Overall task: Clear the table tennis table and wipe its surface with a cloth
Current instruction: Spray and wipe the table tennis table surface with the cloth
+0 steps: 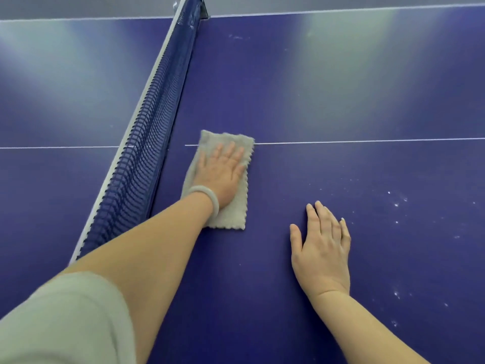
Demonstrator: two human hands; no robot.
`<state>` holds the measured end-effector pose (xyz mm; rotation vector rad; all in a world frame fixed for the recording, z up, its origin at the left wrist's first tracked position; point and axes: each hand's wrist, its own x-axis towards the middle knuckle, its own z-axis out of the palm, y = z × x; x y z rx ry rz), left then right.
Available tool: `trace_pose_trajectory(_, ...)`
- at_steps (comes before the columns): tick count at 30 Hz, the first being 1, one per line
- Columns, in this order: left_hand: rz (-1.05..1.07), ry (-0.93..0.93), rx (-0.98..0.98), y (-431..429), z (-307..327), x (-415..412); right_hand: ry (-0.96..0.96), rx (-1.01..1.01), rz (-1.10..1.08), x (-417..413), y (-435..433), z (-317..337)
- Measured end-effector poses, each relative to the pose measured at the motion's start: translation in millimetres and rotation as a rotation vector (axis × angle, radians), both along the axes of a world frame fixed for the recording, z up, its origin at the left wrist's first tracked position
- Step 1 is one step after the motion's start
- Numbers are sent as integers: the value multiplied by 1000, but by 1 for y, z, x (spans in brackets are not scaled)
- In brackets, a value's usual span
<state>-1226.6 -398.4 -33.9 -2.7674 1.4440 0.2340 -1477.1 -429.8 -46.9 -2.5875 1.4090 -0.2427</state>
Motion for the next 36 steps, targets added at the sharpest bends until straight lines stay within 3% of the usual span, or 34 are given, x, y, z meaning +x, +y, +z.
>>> trace_pose_trajectory(2, 160, 39, -37, -18, -2, 3, -2, 2, 9, 0, -1, -1)
trace_pose_trajectory(4, 133, 56, -33, -29, -2, -4, -15, 12, 10, -1, -1, -1)
trace_pose_trajectory(10, -346, -2, 52, 2, 4, -62, -17, 67, 13, -2, -1, 5)
trace_pose_trajectory(16, -549, -2, 30, 91, 2, -113, -56, 82, 26, -3, -1, 10)
trace_pose_trajectory(19, -445, 32, 28, 138, 1, -128, -74, 84, 21, -4, 0, 10)
trace_pose_trajectory(25, 223, 39, -54, 183, 1, -135, -141, 152, 165, -18, 4, 14)
trace_pose_trajectory(29, 337, 18, -55, 171, 0, -126, -164, 177, 327, -68, 30, 15)
trace_pose_trajectory(32, 382, 11, -26, 163, -4, -118, -260, 249, 240, -80, 37, 16)
trace_pose_trajectory(36, 207, 50, -30, 160, -2, -163, -191, 207, 240, -72, 38, 19)
